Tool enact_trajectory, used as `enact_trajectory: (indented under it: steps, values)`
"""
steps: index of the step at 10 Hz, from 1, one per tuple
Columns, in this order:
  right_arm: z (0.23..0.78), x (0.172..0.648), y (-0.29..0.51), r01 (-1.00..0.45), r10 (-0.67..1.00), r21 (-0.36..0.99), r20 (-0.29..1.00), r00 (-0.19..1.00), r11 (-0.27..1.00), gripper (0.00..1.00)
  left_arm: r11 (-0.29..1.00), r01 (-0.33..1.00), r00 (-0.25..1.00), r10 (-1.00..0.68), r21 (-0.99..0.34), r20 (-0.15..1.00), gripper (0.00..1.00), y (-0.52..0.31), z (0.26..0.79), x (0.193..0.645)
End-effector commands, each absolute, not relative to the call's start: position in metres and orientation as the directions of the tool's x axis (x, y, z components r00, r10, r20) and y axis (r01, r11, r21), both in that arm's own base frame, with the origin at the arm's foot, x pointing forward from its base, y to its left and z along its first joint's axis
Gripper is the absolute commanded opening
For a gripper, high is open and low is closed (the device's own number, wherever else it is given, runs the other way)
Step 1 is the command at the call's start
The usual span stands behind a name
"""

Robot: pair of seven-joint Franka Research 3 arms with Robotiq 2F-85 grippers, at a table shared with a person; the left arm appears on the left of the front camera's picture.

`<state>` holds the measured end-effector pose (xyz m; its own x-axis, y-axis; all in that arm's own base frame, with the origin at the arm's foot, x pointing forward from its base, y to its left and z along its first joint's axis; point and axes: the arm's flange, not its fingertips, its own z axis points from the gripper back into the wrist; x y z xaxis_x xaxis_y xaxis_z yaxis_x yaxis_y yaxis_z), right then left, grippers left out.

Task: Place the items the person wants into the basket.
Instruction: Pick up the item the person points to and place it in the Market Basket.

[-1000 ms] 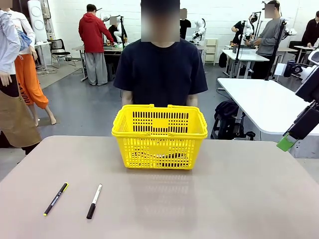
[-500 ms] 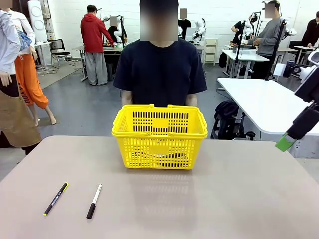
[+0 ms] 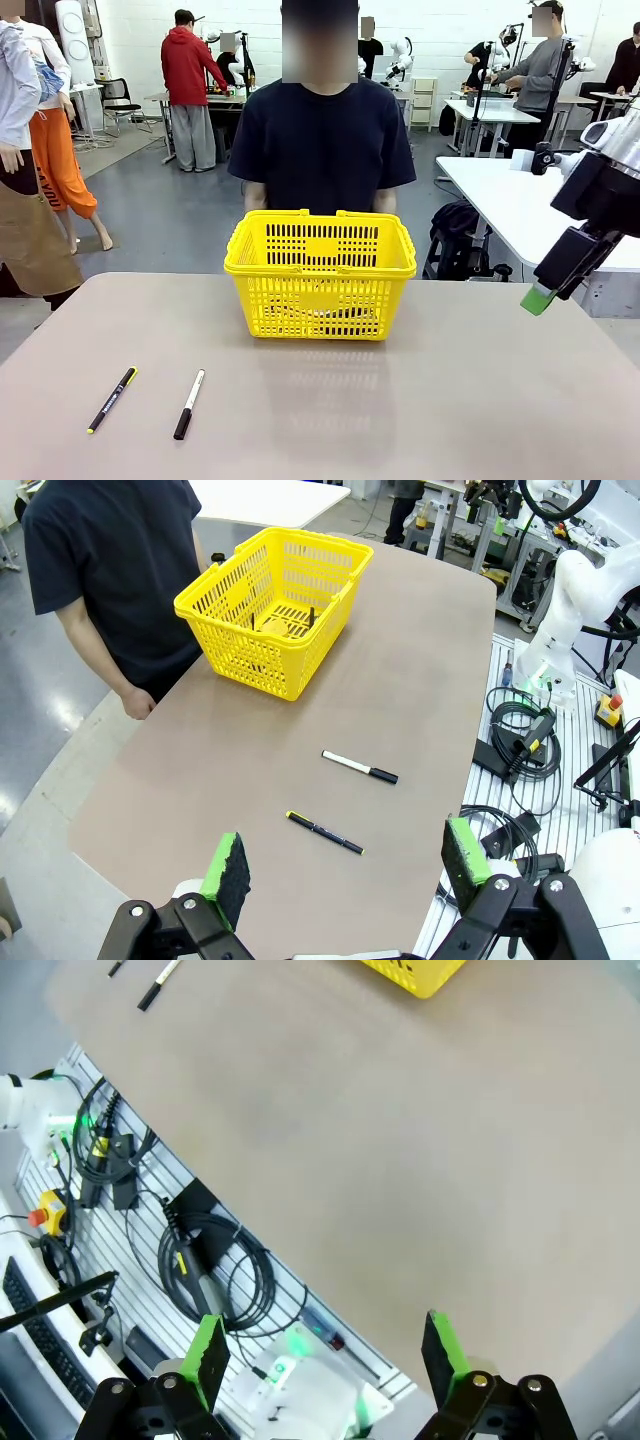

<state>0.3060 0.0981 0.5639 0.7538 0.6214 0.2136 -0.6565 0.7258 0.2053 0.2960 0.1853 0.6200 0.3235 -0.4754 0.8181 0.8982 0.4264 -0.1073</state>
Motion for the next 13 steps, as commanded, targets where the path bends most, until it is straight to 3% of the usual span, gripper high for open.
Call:
enact_trajectory:
  steps: [1, 3, 6, 8, 13]
  values:
    - [0.581, 0.313, 0.062, -0.723, 0.648, 0.196, 0.332, 0.685, 0.663, 1.00, 0.414, 0.906, 0.299, -0.469, -0.092, 0.831, 1.00, 0.185, 0.619, 0.295]
    - [0.625, 0.310, -0.015, -0.784, 0.554, 0.211, 0.603, 0.575, 0.584, 1.00, 0.414, 0.906, 0.299, -0.469, -0.092, 0.831, 1.00, 0.185, 0.619, 0.295]
    - [0.672, 0.300, -0.124, -0.884, 0.363, 0.235, 0.846, 0.391, 0.405, 1.00, 0.414, 0.906, 0.299, -0.469, -0.092, 0.831, 1.00, 0.185, 0.619, 0.295]
    - [0.670, 0.294, -0.191, -0.946, 0.397, 0.136, 0.883, 0.250, 0.293, 1.00, 0.414, 0.906, 0.299, -0.469, -0.092, 0.831, 1.00, 0.185, 0.619, 0.295]
    - [0.604, 0.285, -0.262, -0.902, 0.444, 0.034, 0.862, 0.244, 0.430, 1.00, 0.414, 0.906, 0.299, -0.469, -0.092, 0.831, 1.00, 0.185, 0.619, 0.295]
